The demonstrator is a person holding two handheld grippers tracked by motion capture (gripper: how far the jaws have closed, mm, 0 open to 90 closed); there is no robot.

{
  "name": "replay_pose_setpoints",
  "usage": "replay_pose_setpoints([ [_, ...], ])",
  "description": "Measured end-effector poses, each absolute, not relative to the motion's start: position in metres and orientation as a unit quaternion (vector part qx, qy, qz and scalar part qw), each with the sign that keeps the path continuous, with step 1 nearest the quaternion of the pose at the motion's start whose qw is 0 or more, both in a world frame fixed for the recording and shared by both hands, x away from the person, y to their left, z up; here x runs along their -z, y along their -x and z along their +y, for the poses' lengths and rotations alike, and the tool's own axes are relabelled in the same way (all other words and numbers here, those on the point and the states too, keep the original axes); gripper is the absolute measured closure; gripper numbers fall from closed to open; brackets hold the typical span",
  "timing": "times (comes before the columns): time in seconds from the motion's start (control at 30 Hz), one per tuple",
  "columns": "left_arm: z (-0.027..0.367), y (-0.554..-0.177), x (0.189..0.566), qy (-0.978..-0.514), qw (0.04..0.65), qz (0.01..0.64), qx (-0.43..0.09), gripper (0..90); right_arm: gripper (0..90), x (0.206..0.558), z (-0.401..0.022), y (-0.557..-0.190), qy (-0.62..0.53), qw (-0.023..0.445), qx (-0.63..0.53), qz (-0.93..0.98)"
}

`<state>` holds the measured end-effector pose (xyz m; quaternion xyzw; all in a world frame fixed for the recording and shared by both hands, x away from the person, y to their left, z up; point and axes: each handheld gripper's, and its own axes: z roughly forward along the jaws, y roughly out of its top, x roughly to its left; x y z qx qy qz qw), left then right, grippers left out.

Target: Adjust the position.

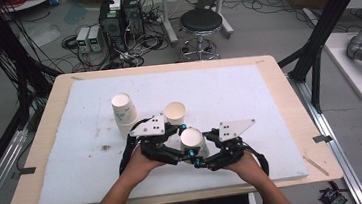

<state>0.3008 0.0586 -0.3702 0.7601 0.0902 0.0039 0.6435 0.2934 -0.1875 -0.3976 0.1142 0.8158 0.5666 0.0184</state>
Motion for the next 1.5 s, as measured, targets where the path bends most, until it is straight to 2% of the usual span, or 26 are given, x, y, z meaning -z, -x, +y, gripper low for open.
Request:
replay_pose_setpoints([
  [0.1, 0.059, -0.300, 0.368, -0.765, 0.635, 0.104, -0.022, 18.6, 36.3, 0.397, -0.188, -0.293, -0.111, 0.021, -0.561, 0.820],
  [0.13, 0.059, -0.300, 0.368, -0.768, 0.632, 0.103, -0.022, 16.8, 36.8, 0.396, -0.189, -0.293, -0.111, 0.023, -0.557, 0.823],
  [0.7, 0.065, -0.302, 0.356, -0.832, 0.549, 0.076, -0.013, 16.8, 37.4, 0.387, -0.186, -0.295, -0.089, 0.041, -0.468, 0.879],
  [1.5, 0.052, -0.300, 0.353, -0.884, 0.466, 0.049, -0.002, 20.2, 37.2, 0.377, -0.168, -0.296, -0.046, 0.044, -0.363, 0.929],
])
